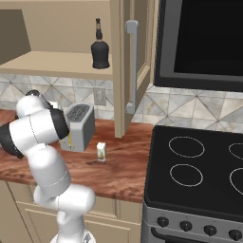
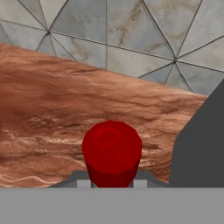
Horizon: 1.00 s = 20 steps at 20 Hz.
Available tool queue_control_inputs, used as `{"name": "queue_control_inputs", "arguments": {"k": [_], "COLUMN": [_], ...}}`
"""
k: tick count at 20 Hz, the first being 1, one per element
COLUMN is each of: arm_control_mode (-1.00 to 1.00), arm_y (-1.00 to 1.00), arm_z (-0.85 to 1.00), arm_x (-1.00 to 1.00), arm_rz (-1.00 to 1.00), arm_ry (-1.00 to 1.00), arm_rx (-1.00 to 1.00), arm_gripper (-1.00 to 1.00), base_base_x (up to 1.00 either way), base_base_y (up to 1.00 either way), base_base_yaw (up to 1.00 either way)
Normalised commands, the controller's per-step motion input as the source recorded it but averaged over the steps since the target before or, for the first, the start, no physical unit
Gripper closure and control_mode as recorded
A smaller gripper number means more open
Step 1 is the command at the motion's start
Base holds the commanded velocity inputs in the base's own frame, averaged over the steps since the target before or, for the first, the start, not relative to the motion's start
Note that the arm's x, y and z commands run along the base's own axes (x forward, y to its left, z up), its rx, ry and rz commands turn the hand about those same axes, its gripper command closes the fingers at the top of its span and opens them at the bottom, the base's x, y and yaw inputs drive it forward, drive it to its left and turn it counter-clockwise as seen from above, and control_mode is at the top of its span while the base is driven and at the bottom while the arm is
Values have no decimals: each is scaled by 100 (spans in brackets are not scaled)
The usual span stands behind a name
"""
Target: Sort all alcoholic drinks to one cabinet, and non-alcoholic drinks to the other.
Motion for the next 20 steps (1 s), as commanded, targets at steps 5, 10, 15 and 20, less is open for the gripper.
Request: {"name": "queue_control_inputs", "arguments": {"k": [5,10,15,20], "arm_control_mode": [-100,-100,-100,-100], "arm_y": [0,0,0,-2], "arm_z": [2,30,50,56], "arm_x": [-2,-20,-27,-21], "arm_rz": [0,0,0,-2], "arm_ry": [-3,-16,-17,-1], "arm_rx": [-1,-8,-6,0], "arm_gripper": [100,100,100,100], "base_base_x": [0,0,0,0], "base_base_y": [0,0,0,0], "base_base_yaw": [0,0,0,0]}}
